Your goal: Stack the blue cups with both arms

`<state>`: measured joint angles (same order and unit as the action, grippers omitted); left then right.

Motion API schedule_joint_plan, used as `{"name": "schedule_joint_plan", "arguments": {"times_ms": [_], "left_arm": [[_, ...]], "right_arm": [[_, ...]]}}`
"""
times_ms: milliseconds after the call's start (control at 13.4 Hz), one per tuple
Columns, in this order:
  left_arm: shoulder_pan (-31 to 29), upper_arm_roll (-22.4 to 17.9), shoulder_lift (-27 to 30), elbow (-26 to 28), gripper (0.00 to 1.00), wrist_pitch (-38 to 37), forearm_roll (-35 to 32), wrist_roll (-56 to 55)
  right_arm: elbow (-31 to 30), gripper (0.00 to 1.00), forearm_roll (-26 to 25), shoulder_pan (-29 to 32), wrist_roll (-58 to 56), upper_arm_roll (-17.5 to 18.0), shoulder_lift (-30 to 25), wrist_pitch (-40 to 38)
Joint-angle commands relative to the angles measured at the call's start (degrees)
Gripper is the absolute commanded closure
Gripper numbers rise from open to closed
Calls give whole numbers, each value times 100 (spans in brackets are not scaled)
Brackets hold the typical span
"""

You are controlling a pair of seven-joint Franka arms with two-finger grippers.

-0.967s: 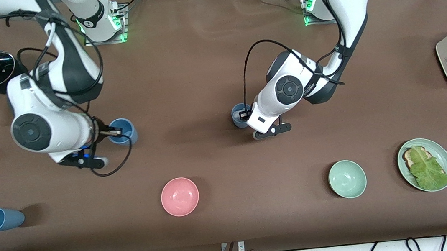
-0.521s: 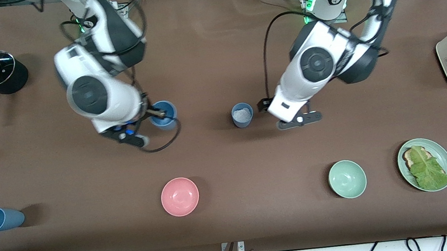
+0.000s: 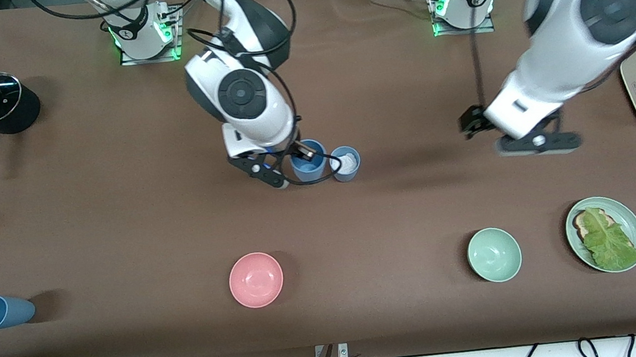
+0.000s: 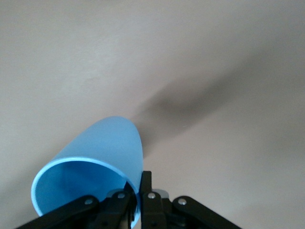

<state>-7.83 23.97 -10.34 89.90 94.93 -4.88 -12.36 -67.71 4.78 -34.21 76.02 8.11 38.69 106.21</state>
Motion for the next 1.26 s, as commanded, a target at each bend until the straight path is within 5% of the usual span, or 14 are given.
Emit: {"name": "schedule_joint_plan", "arguments": {"times_ms": [0, 149, 595, 1190], "left_arm": [[-149, -241, 329, -70, 0, -361, 380, 452], [350, -1119, 549, 96, 0, -300, 734, 724], [922, -1983, 1306, 713, 0, 35, 673, 902], [906, -1967, 1104, 405, 0, -387, 673, 954]], "right_arm": [[478, 100, 67, -59, 343, 128, 349, 153], [478, 100, 67, -77, 527, 234, 454, 408], [478, 100, 67, -173, 669, 270, 604, 585], [461, 100, 172, -279, 686, 270, 666, 576]]}}
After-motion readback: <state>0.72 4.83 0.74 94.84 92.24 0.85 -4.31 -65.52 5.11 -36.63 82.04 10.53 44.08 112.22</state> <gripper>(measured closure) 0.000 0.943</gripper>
